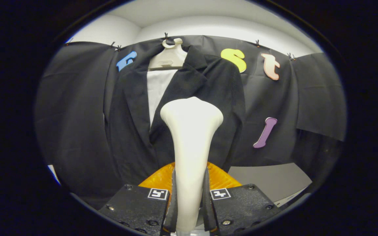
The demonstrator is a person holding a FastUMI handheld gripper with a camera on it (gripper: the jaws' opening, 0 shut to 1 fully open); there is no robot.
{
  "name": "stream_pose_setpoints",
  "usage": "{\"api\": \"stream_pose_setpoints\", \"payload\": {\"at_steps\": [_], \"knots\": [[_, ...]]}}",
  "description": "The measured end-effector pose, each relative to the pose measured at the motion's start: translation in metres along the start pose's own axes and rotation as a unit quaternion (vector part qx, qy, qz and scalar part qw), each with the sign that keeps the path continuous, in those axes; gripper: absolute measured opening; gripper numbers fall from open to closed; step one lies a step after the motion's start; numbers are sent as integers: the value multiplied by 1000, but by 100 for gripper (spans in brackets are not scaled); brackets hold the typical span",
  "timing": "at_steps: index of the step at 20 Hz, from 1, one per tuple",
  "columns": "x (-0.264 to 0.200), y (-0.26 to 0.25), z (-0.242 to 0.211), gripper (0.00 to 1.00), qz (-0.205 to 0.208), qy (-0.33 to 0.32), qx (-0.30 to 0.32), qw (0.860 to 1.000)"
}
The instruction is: Iron the clothes twice with a garment steamer, once on the left side and once on the right side.
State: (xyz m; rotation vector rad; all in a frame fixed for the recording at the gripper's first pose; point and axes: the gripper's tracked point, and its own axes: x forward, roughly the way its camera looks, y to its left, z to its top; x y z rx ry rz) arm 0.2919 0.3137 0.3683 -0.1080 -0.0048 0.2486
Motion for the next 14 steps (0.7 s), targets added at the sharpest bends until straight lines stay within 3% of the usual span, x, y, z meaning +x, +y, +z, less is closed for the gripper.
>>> {"api": "stream_pose_setpoints", "payload": {"at_steps": [14], "knots": [[-7,16,-124,34,0,63,2,998]]}}
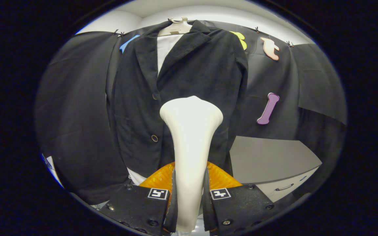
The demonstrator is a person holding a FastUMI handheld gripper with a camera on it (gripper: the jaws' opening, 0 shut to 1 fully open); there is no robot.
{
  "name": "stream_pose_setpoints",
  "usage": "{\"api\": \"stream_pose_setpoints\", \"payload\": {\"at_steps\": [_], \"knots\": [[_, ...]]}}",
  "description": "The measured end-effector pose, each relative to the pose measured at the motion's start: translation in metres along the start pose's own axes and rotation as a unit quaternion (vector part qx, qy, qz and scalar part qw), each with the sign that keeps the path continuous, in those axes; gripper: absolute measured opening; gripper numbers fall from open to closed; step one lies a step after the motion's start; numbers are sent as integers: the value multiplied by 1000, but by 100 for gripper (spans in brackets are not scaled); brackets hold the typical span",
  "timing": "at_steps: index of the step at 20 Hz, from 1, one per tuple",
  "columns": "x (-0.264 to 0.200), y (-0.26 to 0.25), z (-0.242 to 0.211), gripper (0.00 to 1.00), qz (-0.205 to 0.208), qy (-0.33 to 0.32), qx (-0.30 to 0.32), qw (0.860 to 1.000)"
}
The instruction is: Iron the clothes twice with a garment steamer, once on the left side and once on the right side.
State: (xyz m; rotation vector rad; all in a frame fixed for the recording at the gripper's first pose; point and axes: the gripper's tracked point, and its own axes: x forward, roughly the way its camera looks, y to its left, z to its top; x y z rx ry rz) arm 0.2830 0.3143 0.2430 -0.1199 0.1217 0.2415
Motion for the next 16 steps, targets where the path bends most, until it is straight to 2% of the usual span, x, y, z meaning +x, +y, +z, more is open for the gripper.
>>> {"api": "stream_pose_setpoints", "payload": {"at_steps": [5,16], "knots": [[5,-1,-21,34,-5,11,-10,1000],[10,3,-102,34,-5,59,-20,998]]}}
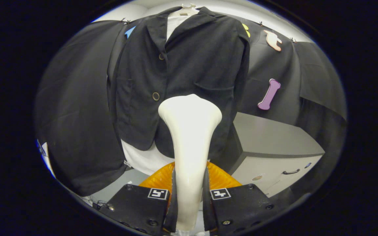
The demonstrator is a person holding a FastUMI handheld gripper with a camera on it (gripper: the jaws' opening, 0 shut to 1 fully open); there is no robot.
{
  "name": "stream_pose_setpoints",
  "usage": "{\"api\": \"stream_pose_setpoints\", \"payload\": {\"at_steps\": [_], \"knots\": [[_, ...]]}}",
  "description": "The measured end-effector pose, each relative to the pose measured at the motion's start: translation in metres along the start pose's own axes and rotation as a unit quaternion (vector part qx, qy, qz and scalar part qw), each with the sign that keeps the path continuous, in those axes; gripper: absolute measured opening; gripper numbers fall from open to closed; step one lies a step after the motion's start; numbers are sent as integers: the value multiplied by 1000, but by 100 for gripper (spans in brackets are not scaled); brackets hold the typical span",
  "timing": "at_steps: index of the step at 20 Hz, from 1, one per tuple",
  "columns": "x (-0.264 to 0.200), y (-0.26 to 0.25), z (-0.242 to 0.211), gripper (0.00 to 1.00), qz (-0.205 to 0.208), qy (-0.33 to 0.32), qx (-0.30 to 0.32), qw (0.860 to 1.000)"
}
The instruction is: Iron the clothes twice with a garment steamer, once on the left side and once on the right side.
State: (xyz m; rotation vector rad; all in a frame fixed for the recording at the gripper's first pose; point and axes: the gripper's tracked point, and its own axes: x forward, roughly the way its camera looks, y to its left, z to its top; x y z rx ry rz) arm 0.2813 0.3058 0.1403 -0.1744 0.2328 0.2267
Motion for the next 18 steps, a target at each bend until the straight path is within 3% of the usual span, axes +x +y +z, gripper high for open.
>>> {"api": "stream_pose_setpoints", "payload": {"at_steps": [11,18], "knots": [[41,11,-79,34,9,69,11,998],[41,9,-77,34,7,74,11,997]]}}
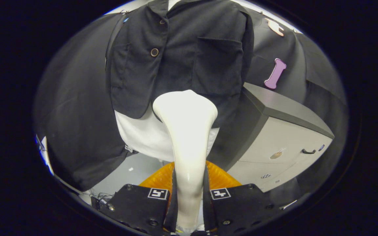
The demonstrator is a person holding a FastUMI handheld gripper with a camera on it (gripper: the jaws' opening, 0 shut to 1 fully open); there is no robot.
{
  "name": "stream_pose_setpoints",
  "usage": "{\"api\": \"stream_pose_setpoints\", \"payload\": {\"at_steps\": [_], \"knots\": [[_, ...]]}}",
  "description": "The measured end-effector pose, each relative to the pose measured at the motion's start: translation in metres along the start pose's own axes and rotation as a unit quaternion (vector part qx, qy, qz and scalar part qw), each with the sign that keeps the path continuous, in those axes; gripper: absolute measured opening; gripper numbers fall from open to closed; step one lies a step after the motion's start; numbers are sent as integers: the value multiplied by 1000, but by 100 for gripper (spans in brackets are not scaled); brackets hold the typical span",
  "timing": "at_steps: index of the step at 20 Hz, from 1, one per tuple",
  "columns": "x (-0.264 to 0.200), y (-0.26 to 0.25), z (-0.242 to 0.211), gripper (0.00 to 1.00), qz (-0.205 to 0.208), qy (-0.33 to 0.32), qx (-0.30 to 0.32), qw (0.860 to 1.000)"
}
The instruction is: Iron the clothes twice with a garment steamer, once on the left side and once on the right side.
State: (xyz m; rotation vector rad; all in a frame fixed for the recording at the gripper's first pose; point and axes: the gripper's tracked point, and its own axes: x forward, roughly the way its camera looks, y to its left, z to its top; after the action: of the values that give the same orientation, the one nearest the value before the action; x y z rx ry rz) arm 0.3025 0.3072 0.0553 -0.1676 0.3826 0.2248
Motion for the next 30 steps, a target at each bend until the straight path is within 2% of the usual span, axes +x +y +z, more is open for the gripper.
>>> {"api": "stream_pose_setpoints", "payload": {"at_steps": [4,9,21,30], "knots": [[-14,0,19,34,4,-6,2,1000],[-56,10,76,34,12,-42,-2,999],[-129,89,272,33,38,-183,-4,982],[-138,140,383,34,28,-234,-24,972]]}}
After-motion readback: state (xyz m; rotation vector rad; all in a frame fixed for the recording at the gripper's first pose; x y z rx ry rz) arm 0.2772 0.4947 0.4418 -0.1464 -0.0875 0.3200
